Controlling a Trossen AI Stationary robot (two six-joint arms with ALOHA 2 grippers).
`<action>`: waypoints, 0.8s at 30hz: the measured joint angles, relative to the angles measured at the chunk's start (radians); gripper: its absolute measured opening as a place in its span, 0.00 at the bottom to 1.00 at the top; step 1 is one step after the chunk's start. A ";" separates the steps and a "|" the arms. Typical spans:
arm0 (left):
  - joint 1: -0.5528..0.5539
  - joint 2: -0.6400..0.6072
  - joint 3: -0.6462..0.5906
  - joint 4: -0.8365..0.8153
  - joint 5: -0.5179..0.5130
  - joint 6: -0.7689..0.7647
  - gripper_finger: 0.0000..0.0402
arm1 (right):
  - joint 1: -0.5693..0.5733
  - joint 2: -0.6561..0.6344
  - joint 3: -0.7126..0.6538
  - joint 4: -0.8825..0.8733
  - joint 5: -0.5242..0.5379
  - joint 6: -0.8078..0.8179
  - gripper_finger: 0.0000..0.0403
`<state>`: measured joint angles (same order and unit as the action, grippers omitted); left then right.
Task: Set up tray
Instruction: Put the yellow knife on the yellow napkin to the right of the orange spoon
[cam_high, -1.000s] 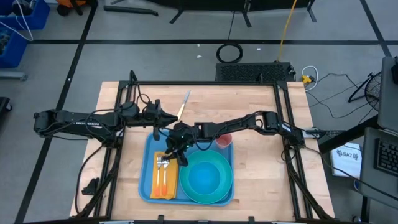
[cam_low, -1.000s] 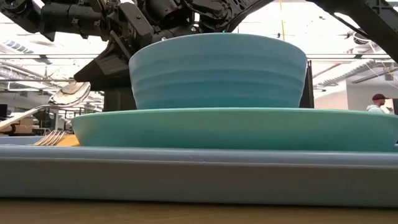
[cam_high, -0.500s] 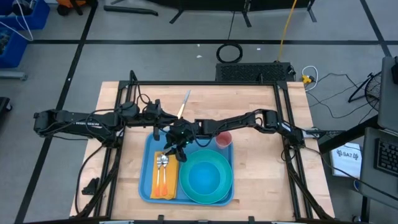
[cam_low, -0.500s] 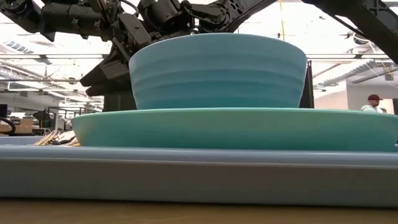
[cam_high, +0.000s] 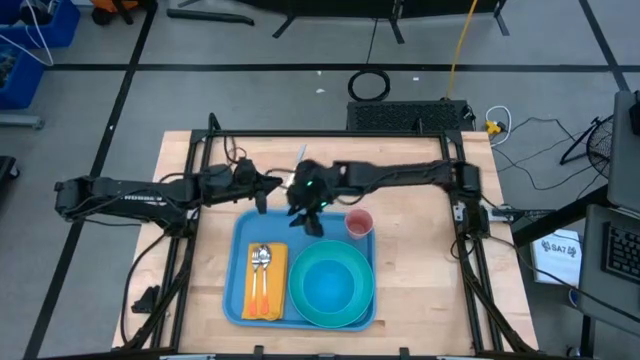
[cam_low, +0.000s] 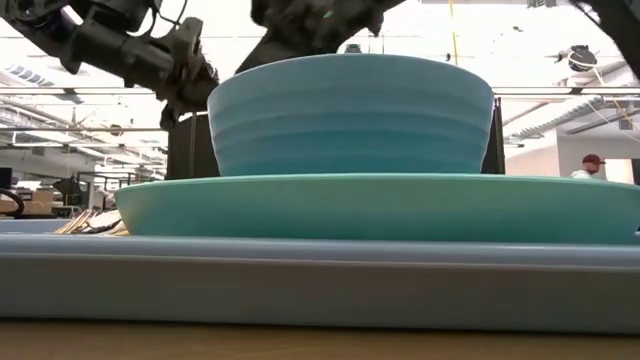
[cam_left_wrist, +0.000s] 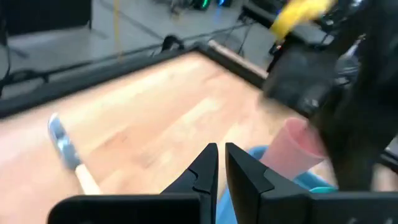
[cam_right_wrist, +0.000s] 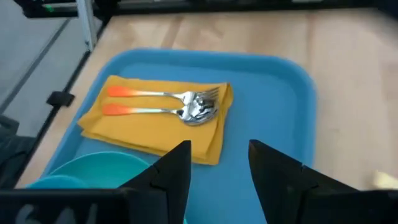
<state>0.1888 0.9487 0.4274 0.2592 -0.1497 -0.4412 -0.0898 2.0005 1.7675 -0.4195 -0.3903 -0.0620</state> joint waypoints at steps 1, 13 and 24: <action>0.008 0.009 0.000 -0.008 0.001 -0.015 0.08 | -0.007 -0.039 -0.021 -0.006 0.001 -0.006 0.38; 0.169 0.293 0.273 -0.565 0.017 -0.199 0.08 | -0.062 -0.626 -0.504 0.090 0.388 -0.028 0.38; 0.239 0.607 0.468 -0.652 0.090 -0.250 0.08 | -0.069 -0.981 -0.968 0.451 0.446 -0.009 0.38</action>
<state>0.4278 1.5554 0.8956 -0.3931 -0.0593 -0.6915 -0.1589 1.0191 0.8000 0.0314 0.0555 -0.0713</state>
